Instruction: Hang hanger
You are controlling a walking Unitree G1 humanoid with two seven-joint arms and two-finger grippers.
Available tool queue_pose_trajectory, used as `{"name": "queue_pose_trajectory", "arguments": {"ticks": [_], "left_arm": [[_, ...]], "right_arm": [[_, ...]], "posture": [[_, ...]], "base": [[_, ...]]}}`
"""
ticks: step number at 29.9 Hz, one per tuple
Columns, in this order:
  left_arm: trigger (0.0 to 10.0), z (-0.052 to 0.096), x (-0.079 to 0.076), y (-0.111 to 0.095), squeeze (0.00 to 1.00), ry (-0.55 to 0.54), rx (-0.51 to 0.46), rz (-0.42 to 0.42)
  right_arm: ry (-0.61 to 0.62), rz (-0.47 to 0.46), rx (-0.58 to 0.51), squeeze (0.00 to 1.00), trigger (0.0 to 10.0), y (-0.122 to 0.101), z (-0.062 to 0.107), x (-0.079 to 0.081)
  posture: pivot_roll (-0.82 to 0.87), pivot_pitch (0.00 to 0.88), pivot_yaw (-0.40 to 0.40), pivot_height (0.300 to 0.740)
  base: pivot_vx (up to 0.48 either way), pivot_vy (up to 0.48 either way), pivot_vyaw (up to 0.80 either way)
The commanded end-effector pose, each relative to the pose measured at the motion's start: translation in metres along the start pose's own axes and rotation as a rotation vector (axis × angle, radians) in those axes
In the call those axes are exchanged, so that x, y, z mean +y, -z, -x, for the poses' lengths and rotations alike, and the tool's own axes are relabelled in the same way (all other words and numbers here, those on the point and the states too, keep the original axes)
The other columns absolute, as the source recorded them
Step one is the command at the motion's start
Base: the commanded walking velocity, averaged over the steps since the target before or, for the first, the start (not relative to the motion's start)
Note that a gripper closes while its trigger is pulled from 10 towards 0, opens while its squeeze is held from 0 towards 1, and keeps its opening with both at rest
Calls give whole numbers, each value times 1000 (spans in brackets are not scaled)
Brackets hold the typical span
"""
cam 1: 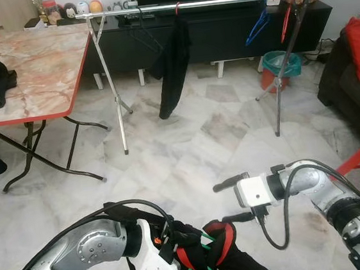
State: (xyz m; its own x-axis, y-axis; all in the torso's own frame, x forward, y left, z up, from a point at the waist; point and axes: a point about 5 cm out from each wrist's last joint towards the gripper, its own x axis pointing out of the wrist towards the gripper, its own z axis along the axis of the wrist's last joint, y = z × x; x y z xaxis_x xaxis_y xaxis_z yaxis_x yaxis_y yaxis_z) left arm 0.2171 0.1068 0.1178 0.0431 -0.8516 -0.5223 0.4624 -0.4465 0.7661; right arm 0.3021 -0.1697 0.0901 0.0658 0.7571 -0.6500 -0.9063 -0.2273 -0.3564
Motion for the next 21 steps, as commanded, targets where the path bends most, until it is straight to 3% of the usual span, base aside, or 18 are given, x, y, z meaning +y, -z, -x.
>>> {"name": "queue_pose_trajectory", "arguments": {"ticks": [1, 11, 21], "left_arm": [[10000, 1, 3, -2, 0, -7, -9, -11], [10000, 1, 2, -2, 0, -5, -8, 7], [10000, -1, 3, -2, 0, -11, -8, 7]], "right_arm": [[-90, 66, 19, 0, 10000, -1, 3, 6], [-257, 220, 96, 0, 10000, 1, 11, 16], [-134, 315, 55, 0, 10000, -9, -3, 5]], "posture": [[21, 8, -38, 740], [14, 19, -49, 740], [16, 22, -50, 740]], "base": [[0, 0, 0], [0, 0, 0], [0, 0, 0]]}}
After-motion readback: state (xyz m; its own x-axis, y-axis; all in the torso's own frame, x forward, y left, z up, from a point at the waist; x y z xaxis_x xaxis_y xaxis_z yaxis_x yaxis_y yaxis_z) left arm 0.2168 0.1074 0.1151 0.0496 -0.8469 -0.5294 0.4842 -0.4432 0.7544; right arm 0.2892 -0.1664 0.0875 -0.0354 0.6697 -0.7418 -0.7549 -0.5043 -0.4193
